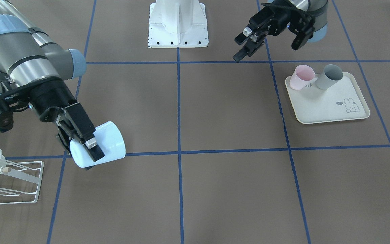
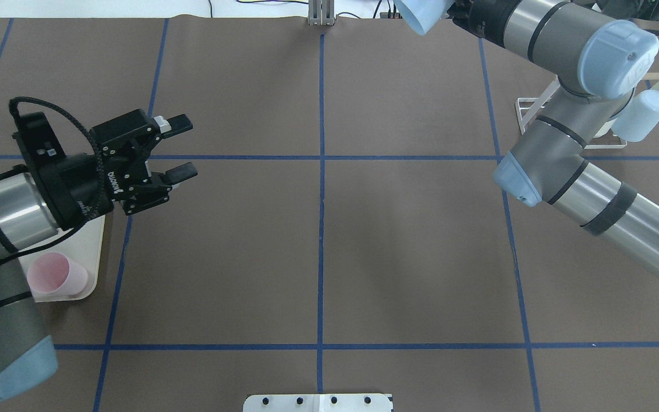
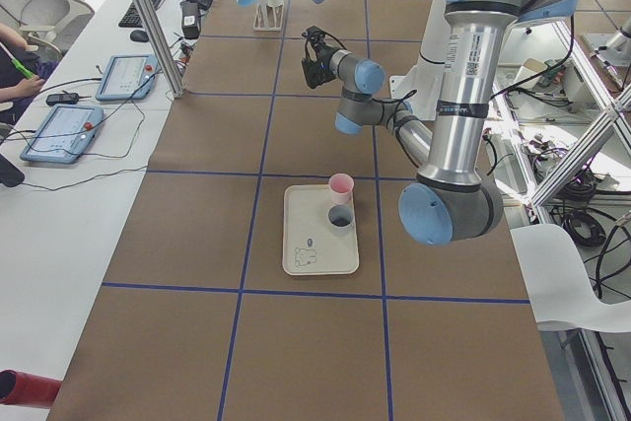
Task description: Transfer IKEA cup to right arm and place on rack
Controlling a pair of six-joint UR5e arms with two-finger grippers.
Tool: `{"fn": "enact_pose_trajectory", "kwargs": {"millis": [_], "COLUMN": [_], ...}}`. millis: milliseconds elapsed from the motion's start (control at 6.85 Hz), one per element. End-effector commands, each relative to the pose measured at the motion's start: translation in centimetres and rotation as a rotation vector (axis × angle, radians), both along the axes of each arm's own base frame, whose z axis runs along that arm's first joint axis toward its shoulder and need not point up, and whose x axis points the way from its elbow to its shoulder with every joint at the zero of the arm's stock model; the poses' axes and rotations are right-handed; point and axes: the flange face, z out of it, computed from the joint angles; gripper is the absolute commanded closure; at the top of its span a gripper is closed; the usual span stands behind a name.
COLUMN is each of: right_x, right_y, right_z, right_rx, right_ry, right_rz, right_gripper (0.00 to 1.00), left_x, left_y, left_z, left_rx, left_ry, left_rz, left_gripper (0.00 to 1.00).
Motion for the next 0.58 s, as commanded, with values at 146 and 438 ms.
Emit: {"fn": "enact_pose_trajectory", "kwargs": {"millis": [146,438], "right_x": [4.3,10.0], "right_y": [-2.3,-4.5], "right_z": [6.1,9.8], "right_rx": [-0.022,-0.059], "right_ry": [0.326,0.56], "right_rz": [0.149,0.215], "right_gripper": [1.0,1.0], "left_x": [-10.1,-15.3], "left_y": [-0.7,0.3], "left_z": [9.4,14.2], "left_rx": [0.154,0.228], "left_ry": [-0.388,-0.573], "left_rz": [0.031,0.028], "left_gripper": [0.01,0.01]}}
